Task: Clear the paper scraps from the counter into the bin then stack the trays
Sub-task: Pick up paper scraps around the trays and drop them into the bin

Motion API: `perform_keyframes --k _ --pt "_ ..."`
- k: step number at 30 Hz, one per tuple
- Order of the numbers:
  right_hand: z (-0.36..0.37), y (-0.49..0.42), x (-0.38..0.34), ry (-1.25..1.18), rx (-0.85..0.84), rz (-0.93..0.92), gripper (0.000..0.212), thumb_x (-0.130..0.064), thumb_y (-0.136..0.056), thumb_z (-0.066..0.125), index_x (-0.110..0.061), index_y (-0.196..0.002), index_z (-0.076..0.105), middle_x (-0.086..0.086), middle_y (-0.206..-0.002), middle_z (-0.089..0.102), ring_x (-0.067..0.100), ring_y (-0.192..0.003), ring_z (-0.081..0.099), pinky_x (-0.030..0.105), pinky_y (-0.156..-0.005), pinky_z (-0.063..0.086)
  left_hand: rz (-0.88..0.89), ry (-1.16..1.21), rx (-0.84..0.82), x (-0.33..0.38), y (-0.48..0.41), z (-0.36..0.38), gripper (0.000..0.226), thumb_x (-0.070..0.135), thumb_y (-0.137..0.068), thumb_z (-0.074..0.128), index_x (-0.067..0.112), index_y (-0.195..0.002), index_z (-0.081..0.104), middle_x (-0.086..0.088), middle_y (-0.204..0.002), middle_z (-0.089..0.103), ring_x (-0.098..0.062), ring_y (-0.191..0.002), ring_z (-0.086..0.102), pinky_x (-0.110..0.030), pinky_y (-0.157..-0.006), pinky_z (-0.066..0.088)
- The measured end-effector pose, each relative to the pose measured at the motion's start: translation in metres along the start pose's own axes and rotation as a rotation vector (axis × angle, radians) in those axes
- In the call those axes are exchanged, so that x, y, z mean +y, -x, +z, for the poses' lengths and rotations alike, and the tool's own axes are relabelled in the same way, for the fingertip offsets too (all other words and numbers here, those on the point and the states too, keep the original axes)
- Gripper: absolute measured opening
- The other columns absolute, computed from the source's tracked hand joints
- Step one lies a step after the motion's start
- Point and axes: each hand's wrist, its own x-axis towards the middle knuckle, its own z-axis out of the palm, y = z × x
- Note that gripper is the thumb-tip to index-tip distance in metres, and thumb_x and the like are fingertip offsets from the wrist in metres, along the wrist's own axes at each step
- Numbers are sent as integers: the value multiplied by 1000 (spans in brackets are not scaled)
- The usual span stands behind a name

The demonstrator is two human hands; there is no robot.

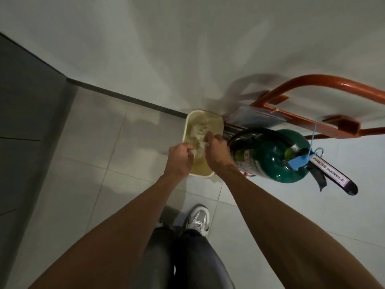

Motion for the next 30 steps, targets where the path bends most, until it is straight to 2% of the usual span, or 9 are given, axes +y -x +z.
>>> perform_keyframes --k 1,3,5,9,13,17,22,26,30 --pt "2 -10 3 22 -16 7 39 -8 -105 46 -17 -143 48 18 -134 56 38 -114 63 49 -93 59 8 -52 -60 2 -8 5 21 22 -96 57 15 -99 77 -9 -92 77 -31 -86 71 -37 -86 55" --pt "4 -22 7 69 -69 11 56 -3 -102 49 -20 -154 39 18 -139 56 39 -121 61 48 -95 56 9 -122 -185 7 -14 11 32 24 -96 61 15 -127 69 -12 -116 74 -35 -106 69 -37 -99 52" --pt "1 -23 5 76 -95 19 64 -5 -101 54 -20 -158 32 18 -141 56 40 -124 61 48 -95 56 11 -122 -223 9 -10 9 43 24 -98 62 13 -139 58 -12 -128 70 -34 -115 66 -35 -102 49" --pt "-18 3 -12 31 -67 25 58 -13 -102 49 -19 -157 32 19 -139 59 43 -118 65 54 -95 59 0 -42 -155 14 16 -21 33 21 -101 58 7 -131 62 -16 -120 70 -35 -109 67 -27 -86 45" --pt "-49 51 -54 -48 -68 16 60 -23 -103 45 -25 -159 24 17 -151 53 46 -120 64 63 -98 56 -47 11 -58 24 64 -83 59 46 -100 45 9 -145 52 -18 -136 62 -36 -126 59 -37 -102 46" --pt "-85 111 -113 -78 26 -121 55 -28 -106 53 -19 -156 33 19 -151 52 46 -120 63 58 -94 57 -64 -19 61 21 110 -151 52 20 -101 55 16 -152 43 -13 -147 54 -32 -135 52 -42 -113 43" --pt "-144 218 -214 -111 84 -287 55 -29 -106 57 -18 -156 39 14 -155 49 39 -131 57 48 -103 52 -96 69 284 31 219 -266 45 21 -104 54 17 -149 47 -7 -149 54 -27 -138 49 -35 -117 35" --pt "-185 297 -296 -93 129 -395 55 -33 -107 56 -20 -157 38 11 -158 49 34 -140 52 47 -112 50 -110 106 405 35 302 -343 44 24 -105 54 18 -148 49 -1 -149 54 -19 -137 50 -22 -111 29" --pt "-216 362 -369 -73 157 -473 50 -37 -108 54 -24 -155 42 7 -156 52 29 -141 50 44 -113 47 -137 187 523 39 382 -410 41 25 -105 55 19 -146 52 3 -147 57 -17 -134 53 -24 -112 33"
